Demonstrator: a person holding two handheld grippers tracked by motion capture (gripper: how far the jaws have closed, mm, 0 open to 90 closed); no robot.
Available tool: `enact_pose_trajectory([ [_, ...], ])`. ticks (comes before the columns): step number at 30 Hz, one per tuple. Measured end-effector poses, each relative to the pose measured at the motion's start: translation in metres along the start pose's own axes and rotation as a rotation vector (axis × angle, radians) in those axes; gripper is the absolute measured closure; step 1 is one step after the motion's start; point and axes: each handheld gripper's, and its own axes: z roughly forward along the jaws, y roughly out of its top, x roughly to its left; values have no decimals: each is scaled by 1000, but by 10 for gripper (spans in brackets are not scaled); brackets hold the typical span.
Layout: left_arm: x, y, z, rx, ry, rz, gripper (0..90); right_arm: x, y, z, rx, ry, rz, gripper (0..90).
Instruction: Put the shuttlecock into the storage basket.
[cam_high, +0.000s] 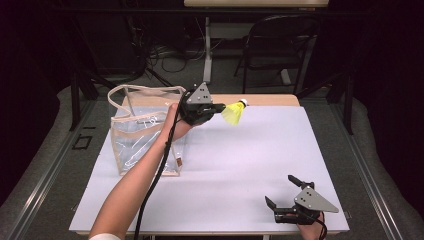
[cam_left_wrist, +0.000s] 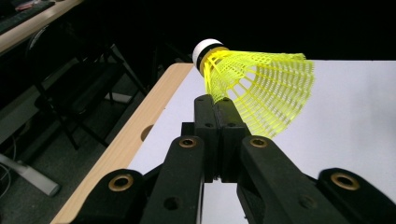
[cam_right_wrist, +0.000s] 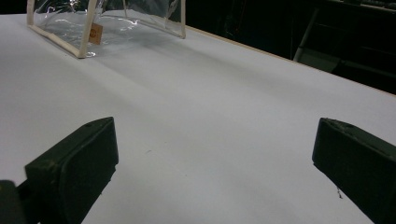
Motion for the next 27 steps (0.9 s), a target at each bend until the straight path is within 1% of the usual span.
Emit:
enact_pose_trajectory([
  [12, 9, -1, -18, -14, 41, -12, 900, 0, 0, 0, 1, -2, 2, 0],
  [13, 10, -1, -22, -10, 50, -9, 900, 0, 0, 0, 1, -2, 2, 0],
  [21, 15, -1, -33, -15, 73, -12, 900, 0, 0, 1, 5, -1, 1, 0],
  [23, 17, -1, -37, -28, 81, -19, 900, 0, 0, 1, 5, 0, -1, 0],
  [27, 18, -2, -41, -36, 88, -25, 900, 0, 0, 1, 3, -1, 1, 0],
])
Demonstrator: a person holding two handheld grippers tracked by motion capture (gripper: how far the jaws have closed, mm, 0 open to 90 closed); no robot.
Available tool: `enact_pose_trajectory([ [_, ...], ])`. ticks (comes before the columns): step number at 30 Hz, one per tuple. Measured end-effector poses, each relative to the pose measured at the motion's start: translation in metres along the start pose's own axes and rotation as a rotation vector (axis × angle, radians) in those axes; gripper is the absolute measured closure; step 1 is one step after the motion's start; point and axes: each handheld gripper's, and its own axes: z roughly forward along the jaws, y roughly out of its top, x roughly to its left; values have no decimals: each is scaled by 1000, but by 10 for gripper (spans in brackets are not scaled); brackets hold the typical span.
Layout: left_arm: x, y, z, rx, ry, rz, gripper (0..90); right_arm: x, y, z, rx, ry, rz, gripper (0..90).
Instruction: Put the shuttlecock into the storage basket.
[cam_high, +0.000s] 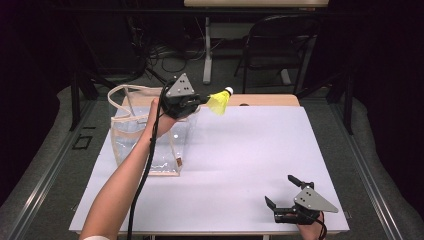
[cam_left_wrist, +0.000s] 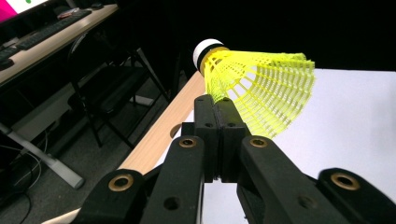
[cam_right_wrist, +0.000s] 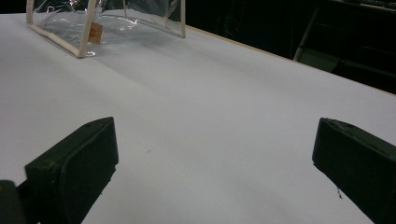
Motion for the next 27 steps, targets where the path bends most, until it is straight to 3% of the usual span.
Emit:
enact_pose_trajectory([
  [27, 21, -2, -44, -12, 100, -10, 900, 0, 0, 1, 7, -2, -4, 0],
])
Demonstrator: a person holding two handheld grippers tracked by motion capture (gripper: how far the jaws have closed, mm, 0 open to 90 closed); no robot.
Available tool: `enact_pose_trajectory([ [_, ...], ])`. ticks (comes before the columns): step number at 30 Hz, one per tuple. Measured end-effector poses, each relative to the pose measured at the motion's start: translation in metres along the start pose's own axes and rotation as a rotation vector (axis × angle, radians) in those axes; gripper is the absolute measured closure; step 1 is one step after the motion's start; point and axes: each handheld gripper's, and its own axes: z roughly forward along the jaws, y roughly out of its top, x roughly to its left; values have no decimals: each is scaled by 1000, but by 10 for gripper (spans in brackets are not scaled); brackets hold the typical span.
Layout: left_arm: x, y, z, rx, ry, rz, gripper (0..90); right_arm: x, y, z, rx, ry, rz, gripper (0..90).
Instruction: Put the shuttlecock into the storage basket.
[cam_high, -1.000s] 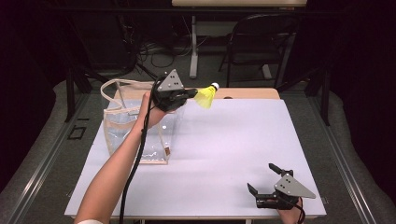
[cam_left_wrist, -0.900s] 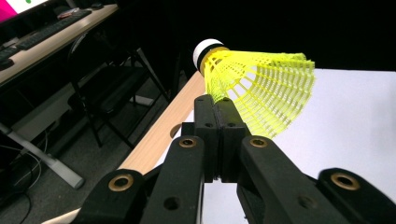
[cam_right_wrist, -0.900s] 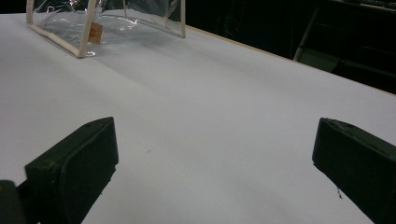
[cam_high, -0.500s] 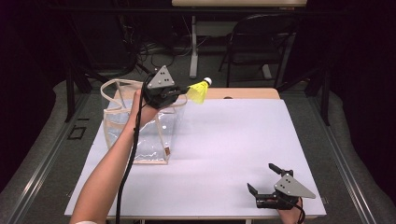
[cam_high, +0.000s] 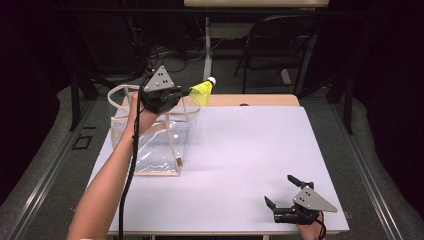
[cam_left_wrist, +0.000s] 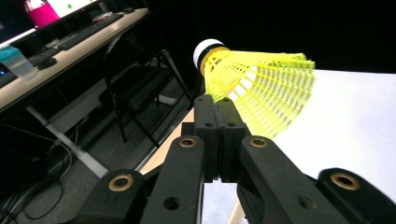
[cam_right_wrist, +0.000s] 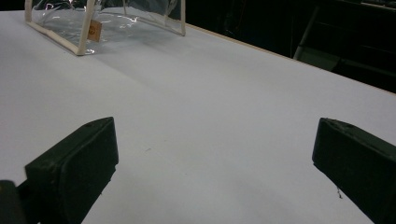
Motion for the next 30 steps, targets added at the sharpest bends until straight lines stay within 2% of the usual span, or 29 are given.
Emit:
enact_pose_trajectory([
  [30, 23, -18, -38, 2, 87, -52, 900, 1, 0, 0, 5, 0, -3, 0],
])
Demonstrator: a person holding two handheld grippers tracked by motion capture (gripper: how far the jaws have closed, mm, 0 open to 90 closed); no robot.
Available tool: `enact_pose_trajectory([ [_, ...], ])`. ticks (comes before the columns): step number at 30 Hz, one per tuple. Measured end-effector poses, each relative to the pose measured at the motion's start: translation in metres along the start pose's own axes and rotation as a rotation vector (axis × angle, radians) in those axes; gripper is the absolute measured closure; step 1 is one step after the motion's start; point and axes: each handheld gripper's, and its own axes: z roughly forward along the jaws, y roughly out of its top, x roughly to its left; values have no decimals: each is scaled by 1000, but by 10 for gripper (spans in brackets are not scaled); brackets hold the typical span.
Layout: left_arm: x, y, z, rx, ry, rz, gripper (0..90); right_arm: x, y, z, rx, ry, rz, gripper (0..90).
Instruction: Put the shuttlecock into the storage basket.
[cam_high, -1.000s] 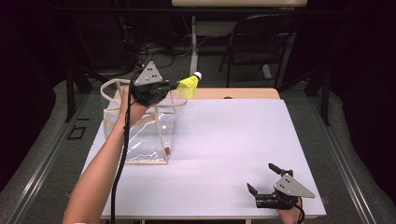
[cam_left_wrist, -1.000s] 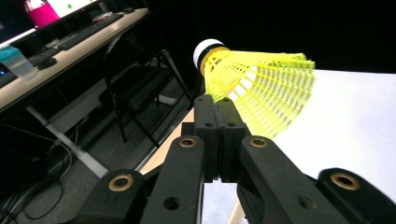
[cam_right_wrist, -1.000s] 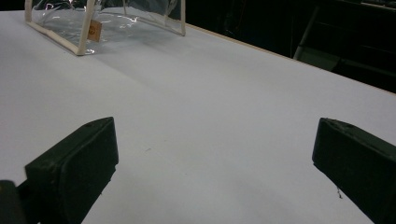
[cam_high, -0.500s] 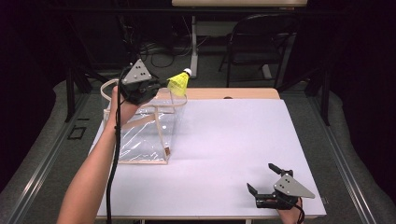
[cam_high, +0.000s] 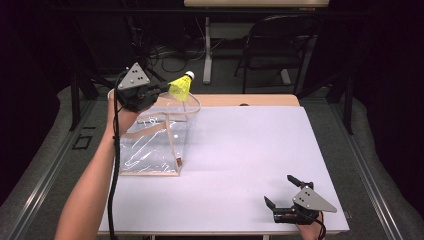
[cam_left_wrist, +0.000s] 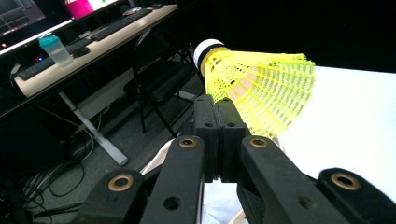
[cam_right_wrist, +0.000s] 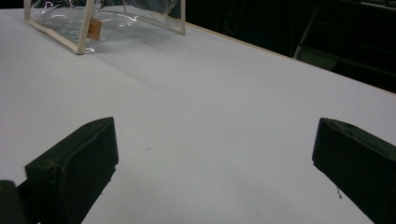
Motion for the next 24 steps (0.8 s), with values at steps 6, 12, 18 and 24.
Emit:
enact_pose_trajectory([
  [6, 5, -3, -6, -1, 15, -8, 899, 0, 0, 0, 0, -1, 0, 0],
  [12, 9, -5, -13, -1, 32, -14, 899, 0, 0, 0, -1, -1, 0, 0],
  [18, 12, -8, -18, 0, 45, -22, 899, 0, 0, 0, 0, 0, -1, 0],
  [24, 17, -12, -24, -1, 61, -27, 899, 1, 0, 0, 2, 1, -1, 0],
])
